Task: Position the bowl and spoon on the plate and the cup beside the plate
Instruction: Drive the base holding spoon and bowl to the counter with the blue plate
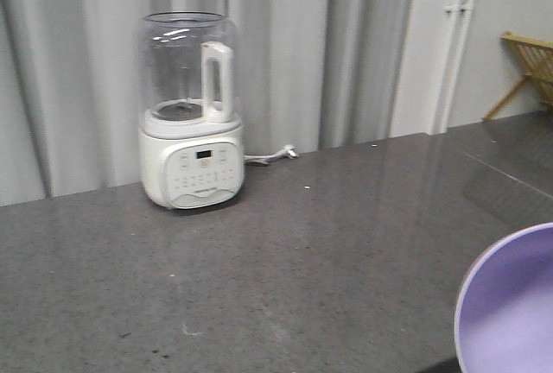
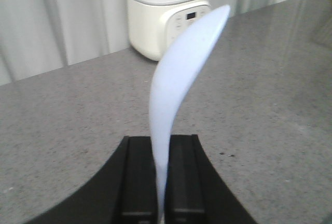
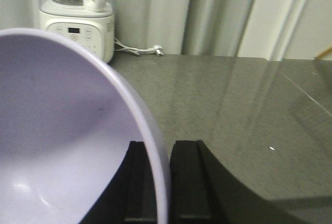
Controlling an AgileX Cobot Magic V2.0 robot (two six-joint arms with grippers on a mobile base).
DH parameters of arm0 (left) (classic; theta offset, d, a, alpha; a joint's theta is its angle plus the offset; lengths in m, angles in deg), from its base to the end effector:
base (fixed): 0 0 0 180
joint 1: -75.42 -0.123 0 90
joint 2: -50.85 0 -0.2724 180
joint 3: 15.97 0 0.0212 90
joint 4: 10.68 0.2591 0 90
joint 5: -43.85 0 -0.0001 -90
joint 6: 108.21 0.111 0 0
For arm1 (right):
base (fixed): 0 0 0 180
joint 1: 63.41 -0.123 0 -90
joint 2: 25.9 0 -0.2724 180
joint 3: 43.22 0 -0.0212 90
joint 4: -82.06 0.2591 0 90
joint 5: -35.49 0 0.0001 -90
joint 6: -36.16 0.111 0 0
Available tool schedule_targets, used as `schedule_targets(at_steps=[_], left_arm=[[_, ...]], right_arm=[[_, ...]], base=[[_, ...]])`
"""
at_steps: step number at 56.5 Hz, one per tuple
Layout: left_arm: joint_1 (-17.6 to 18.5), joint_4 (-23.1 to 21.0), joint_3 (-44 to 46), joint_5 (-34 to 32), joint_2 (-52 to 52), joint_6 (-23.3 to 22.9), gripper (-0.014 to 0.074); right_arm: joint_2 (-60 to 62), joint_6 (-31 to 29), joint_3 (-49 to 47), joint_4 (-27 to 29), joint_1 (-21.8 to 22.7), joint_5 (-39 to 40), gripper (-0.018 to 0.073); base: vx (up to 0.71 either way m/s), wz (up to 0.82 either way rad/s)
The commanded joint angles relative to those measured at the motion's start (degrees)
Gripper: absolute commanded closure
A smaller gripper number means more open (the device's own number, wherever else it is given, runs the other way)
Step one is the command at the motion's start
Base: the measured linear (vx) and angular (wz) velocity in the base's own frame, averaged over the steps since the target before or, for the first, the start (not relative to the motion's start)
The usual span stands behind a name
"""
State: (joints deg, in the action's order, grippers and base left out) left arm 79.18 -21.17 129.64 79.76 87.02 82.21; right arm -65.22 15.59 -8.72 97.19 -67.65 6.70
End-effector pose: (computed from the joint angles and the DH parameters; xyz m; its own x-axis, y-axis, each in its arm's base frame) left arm 0.1224 -0.0199 0.3595 -0.2696 0.0506 -0.9617 0.1766 0.9843 0.0023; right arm 0.1386 0.0243 0.3656 -0.1770 -0.1385 -0.9744 -0.2201 0.9705 -0.0979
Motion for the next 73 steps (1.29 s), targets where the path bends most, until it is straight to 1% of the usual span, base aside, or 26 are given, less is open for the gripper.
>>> schedule_targets(at_steps=[1,46,73], left_arm=[[0.0,-1.0,1.3,-4.8,0.3,-0.5,0.0596],[0.0,-1.0,1.3,-4.8,0.3,-0.5,0.0596],[0.0,-1.0,1.3,-4.8,0.3,-0.5,0.0596]], right_arm=[[-0.1,-0.3,-1.6,0.2,0.0,5.2,0.0568],[-0.1,-0.3,-1.6,0.2,0.0,5.1,0.0568],[-0.1,-0.3,-1.6,0.2,0.0,5.1,0.0568]], base=[[-0.18,-0.71],[-0.16,-0.67],[-0.03,-0.56]])
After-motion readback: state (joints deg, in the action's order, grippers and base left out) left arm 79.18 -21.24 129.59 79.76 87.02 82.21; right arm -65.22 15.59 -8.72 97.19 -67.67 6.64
